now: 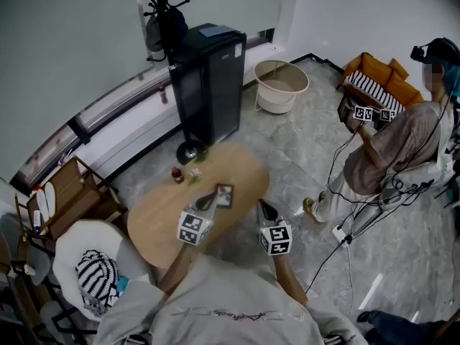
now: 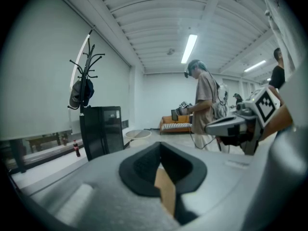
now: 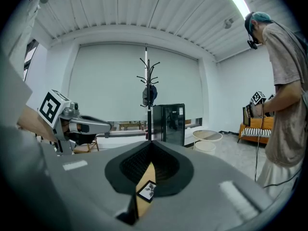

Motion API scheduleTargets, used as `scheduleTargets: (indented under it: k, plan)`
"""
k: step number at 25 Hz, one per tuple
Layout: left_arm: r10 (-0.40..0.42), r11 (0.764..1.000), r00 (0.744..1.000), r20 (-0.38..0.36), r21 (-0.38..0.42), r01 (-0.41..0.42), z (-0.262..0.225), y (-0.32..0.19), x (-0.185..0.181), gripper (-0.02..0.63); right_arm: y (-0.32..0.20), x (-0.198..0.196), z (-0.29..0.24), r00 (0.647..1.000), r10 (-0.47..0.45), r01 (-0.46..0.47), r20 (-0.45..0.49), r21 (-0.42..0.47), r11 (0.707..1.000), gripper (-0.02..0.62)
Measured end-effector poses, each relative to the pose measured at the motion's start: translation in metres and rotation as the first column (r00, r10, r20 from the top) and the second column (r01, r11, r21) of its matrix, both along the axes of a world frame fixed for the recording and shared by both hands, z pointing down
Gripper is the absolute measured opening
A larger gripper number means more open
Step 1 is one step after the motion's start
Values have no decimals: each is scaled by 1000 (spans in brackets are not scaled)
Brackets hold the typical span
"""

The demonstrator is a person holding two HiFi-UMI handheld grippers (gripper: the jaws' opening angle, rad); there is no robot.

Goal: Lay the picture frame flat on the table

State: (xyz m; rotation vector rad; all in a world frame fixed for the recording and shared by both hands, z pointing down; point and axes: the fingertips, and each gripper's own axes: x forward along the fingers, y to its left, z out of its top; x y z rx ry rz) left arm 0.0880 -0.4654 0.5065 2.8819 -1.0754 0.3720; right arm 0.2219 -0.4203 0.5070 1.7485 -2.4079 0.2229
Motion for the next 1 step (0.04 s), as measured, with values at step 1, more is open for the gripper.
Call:
scheduleTargets:
  k: [1]
  plan:
    - [0,1000,1000,-2,-2,0,-2,1,1,2,0,0,0,1000,0,0,1,1,1000,3]
